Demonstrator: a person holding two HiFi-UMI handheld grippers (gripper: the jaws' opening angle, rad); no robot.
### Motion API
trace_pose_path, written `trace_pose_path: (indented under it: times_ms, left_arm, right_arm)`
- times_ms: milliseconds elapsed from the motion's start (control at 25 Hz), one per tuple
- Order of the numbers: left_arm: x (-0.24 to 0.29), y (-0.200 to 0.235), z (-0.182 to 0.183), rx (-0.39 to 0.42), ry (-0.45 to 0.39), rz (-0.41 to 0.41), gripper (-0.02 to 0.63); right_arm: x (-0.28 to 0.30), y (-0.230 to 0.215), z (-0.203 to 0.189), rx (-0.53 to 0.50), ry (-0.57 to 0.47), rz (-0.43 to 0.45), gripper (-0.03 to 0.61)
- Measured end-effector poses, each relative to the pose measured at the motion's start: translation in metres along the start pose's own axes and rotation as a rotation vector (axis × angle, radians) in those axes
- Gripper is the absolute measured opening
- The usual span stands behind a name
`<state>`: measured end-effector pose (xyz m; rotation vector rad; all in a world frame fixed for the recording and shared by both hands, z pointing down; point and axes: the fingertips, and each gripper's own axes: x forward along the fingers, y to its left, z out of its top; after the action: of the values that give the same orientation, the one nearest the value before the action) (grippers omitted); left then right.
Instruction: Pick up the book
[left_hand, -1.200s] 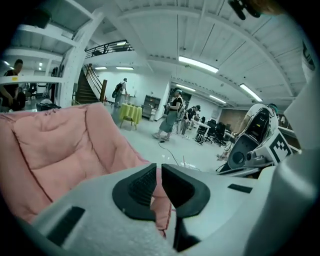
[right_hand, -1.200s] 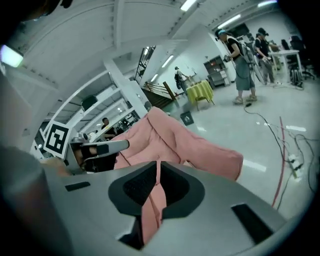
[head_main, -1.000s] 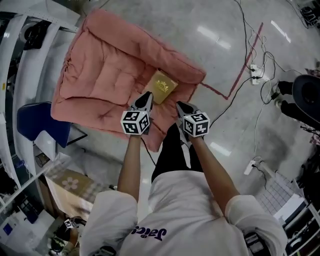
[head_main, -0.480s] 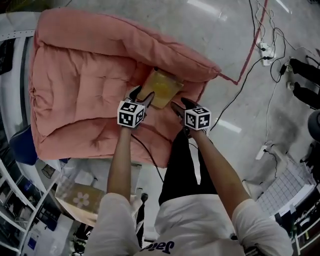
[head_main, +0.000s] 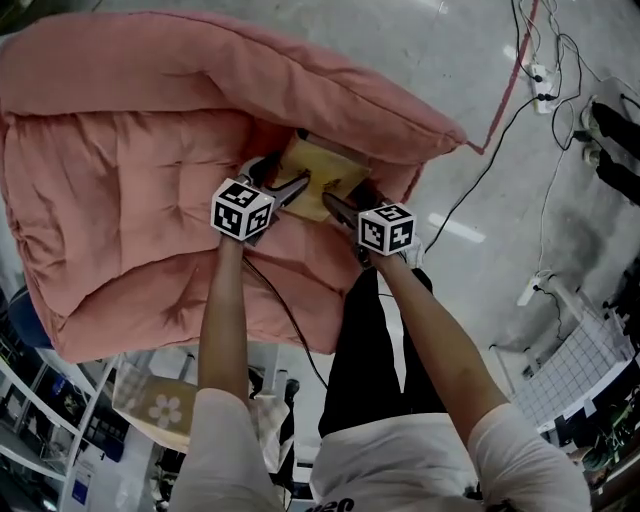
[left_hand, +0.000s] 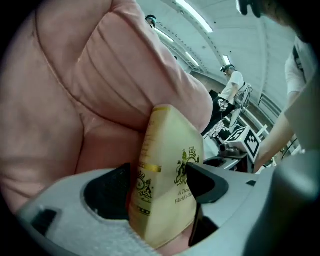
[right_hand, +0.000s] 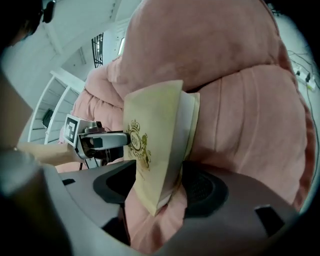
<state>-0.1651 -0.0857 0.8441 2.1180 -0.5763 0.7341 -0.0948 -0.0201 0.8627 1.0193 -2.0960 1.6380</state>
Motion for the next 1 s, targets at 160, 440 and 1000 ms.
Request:
trace_pose_path:
  times_ms: [160,440,1000]
  left_arm:
    - [0.006,0.000,-0.004,-0.065,-0.002,-0.076,0.341]
    - [0.002,-0.005,-0.005,-0.070,-0.014,-0.059,0.339]
    - [-0.074,-0.097,0.041,-0.110,-0.257,0.016,0.337]
  right_arm:
    - [0.009,-0.006,0.004,0.009,-0.012,-0.005,0.281]
    - [0.003,-0.001,0.002,0.027,0.020,-0.021,0.279]
    - [-0.096,0.071,0.035,-0.200,0.044,-0.004,0.278]
